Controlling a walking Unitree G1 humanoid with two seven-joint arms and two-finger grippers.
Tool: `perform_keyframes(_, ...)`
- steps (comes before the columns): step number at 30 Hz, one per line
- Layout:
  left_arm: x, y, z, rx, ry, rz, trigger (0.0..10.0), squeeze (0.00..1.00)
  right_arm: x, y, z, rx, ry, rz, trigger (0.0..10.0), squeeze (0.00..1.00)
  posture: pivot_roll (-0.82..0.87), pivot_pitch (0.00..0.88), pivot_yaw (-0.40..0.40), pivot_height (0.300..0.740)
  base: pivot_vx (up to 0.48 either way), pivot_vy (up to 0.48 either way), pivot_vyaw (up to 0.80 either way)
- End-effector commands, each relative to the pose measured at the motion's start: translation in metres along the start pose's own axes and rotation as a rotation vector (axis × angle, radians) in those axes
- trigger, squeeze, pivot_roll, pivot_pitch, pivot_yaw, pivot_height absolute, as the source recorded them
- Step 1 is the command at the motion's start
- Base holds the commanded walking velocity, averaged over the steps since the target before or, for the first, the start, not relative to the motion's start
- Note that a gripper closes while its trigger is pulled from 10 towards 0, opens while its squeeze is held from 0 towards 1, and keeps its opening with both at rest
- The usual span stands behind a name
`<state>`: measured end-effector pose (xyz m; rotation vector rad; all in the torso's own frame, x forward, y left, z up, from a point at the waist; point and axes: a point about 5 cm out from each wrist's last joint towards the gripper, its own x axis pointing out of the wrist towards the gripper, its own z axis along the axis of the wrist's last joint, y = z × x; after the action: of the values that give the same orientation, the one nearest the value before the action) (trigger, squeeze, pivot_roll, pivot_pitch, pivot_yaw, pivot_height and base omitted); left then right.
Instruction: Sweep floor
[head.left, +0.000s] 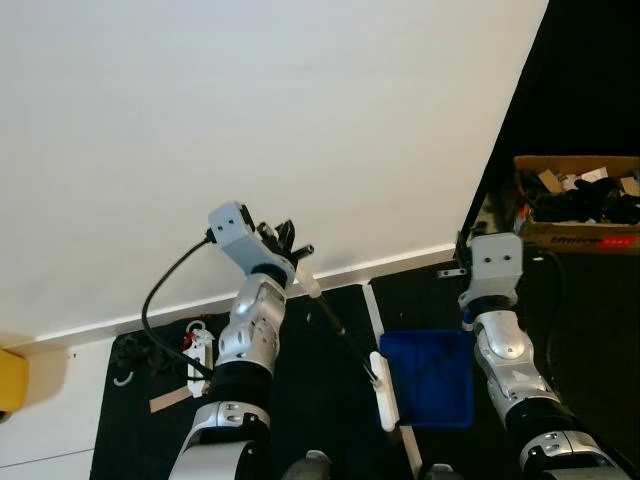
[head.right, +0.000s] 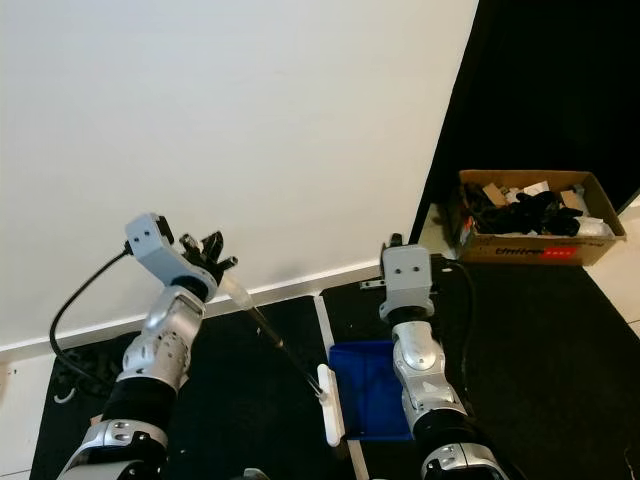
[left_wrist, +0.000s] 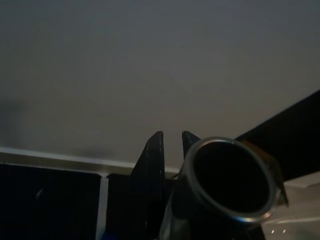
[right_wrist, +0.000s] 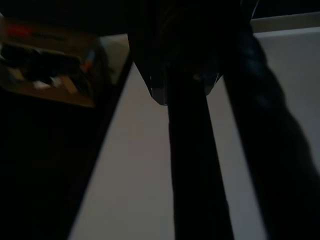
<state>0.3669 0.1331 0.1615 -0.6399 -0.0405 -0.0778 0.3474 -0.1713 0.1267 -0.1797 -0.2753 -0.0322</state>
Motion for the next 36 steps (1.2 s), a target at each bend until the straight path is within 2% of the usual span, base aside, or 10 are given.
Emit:
perform_keyframes(1, -0.003, 0.007, 0.018, 0.023, -0.051, -0.002, 10.0, 0.00, -0.003, 0.006, -0.004, 0.021, 0.015, 0.012, 10.0, 0.00, 0.07, 0.190, 0.104, 0.740, 0.000, 0.000, 0.00)
perform_keyframes(2, -0.003, 0.007, 0.018, 0.023, -0.051, -0.002, 10.0, 0.00, -0.003, 0.006, -0.004, 0.021, 0.015, 0.012, 10.0, 0.00, 0.07, 0.190, 0.104, 0.740, 0.000, 0.000, 0.00)
perform_keyframes(5, -0.007, 0.013, 0.035, 0.155, -0.076, -0.015, 10.0, 0.00, -0.003, 0.007, -0.005, 0.026, 0.016, 0.016, 10.0, 0.00, 0.07, 0.186, 0.107, 0.740, 0.000, 0.000, 0.00)
perform_keyframes(6, -0.015, 0.020, 0.058, 0.293, -0.110, -0.011, 10.0, 0.00, -0.005, 0.009, -0.006, 0.054, 0.021, 0.011, 10.0, 0.00, 0.08, 0.180, 0.115, 0.740, 0.000, 0.000, 0.00)
perform_keyframes(7, -0.015, 0.020, 0.058, 0.293, -0.110, -0.011, 10.0, 0.00, -0.005, 0.009, -0.006, 0.054, 0.021, 0.011, 10.0, 0.00, 0.08, 0.180, 0.115, 0.740, 0.000, 0.000, 0.00)
perform_keyframes(9, -0.028, 0.034, 0.083, 0.428, -0.128, 0.042, 10.0, 0.00, -0.008, 0.012, -0.009, 0.128, 0.032, -0.009, 10.0, 0.00, 0.09, 0.173, 0.121, 0.740, 0.000, 0.000, 0.00)
perform_keyframes(14, -0.044, 0.056, 0.106, 0.549, -0.163, 0.166, 10.0, 0.00, -0.011, 0.024, -0.008, 0.143, 0.018, 0.027, 10.0, 0.00, 0.11, 0.164, 0.123, 0.740, 0.000, 0.000, 0.00)
perform_keyframes(22, -0.060, 0.077, 0.108, 0.649, -0.111, 0.296, 10.0, 0.00, -0.004, 0.031, 0.000, 0.077, -0.025, 0.091, 10.0, 0.00, 0.12, 0.140, 0.113, 0.740, 0.000, 0.000, 0.00)
perform_keyframes(25, -0.065, 0.079, 0.105, 0.640, -0.095, 0.313, 10.0, 0.00, -0.001, 0.031, 0.003, 0.083, -0.031, 0.103, 10.0, 0.00, 0.12, 0.125, 0.099, 0.740, 0.000, 0.000, 0.00)
perform_keyframes(36, -0.067, 0.067, 0.093, 0.659, -0.070, 0.264, 10.0, 0.00, 0.005, 0.032, 0.012, 0.106, -0.074, 0.104, 10.0, 0.00, 0.11, 0.105, 0.086, 0.740, 0.000, 0.000, 0.00)
